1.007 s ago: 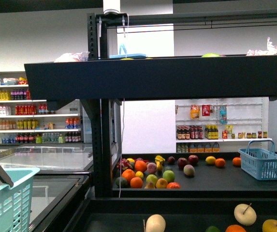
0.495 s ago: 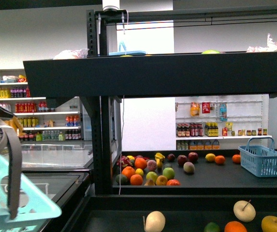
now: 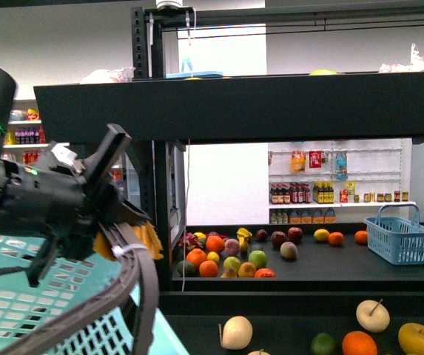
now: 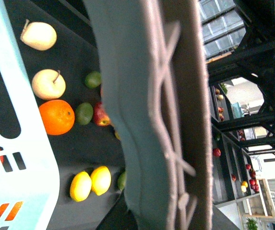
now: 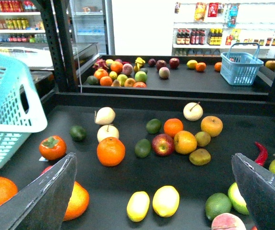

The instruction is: Pick lemon from shelf

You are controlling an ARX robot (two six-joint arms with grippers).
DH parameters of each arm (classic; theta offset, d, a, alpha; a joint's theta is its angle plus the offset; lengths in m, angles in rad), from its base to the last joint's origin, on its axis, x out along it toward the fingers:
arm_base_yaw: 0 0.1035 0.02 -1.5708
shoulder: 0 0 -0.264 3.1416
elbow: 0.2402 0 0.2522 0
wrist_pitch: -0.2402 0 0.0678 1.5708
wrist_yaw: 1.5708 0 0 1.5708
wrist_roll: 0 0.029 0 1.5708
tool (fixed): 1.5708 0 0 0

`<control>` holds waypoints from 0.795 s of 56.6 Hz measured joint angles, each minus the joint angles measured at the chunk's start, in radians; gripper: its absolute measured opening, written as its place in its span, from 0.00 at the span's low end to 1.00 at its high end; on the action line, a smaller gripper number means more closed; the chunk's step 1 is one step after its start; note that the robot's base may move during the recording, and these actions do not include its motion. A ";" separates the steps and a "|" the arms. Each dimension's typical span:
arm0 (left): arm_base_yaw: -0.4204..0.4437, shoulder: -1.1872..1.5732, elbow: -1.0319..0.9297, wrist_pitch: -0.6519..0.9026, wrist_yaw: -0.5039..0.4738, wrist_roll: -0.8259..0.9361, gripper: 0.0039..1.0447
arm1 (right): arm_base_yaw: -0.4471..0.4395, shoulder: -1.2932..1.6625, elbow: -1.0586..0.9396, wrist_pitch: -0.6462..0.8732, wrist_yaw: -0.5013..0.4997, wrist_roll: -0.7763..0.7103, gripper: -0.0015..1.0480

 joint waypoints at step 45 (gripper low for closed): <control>-0.259 0.288 0.323 0.071 -0.013 -0.040 0.07 | 0.000 0.000 0.000 0.000 0.000 0.000 0.93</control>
